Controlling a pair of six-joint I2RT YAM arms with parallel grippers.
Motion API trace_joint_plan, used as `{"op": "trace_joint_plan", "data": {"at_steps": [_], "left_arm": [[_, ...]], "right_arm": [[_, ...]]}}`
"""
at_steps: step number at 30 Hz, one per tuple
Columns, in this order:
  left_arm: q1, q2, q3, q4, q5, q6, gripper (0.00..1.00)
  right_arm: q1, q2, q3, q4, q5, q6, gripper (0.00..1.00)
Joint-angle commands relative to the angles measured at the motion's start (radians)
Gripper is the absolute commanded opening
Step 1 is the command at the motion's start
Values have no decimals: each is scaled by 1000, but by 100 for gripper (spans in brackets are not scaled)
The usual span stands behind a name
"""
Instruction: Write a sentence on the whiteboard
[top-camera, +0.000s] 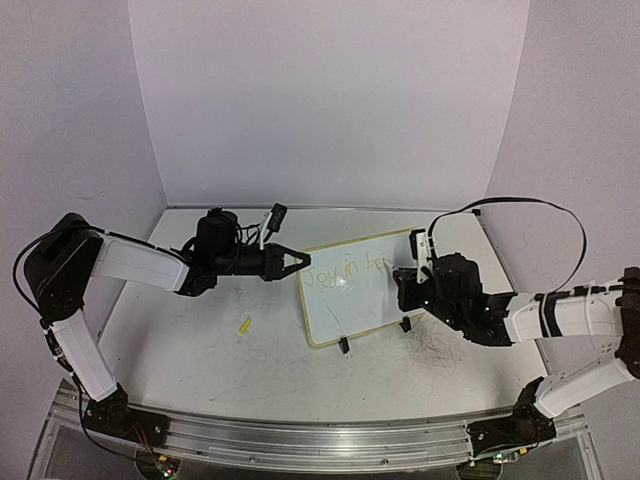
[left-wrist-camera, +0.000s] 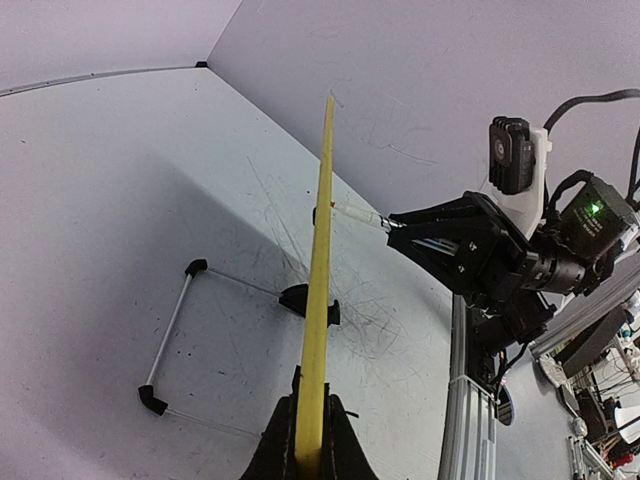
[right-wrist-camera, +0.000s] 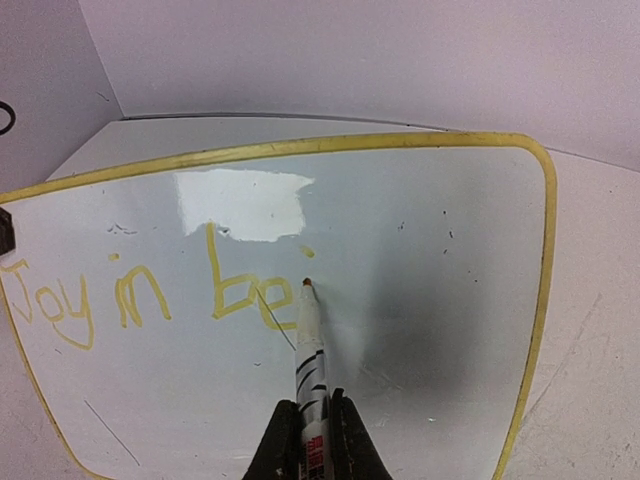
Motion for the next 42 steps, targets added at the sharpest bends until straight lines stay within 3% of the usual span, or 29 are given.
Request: {"op": "trace_joint_plan", "data": {"at_steps": [1, 14, 30, 42], "left_arm": [[9, 0, 21, -80, -92, 54, 0], [8, -2, 15, -83, -96, 50, 0], [6, 0, 21, -85, -92, 51, 0], [5, -4, 19, -86, -93, 57, 0]], "right_arm": [[-4, -21, -36, -29, 0, 26, 0], [-8, -87, -10, 1, 5, 20, 0], [-30, -19, 47, 34, 0, -13, 0], [-30, -12, 1, 19, -4, 25, 0]]}}
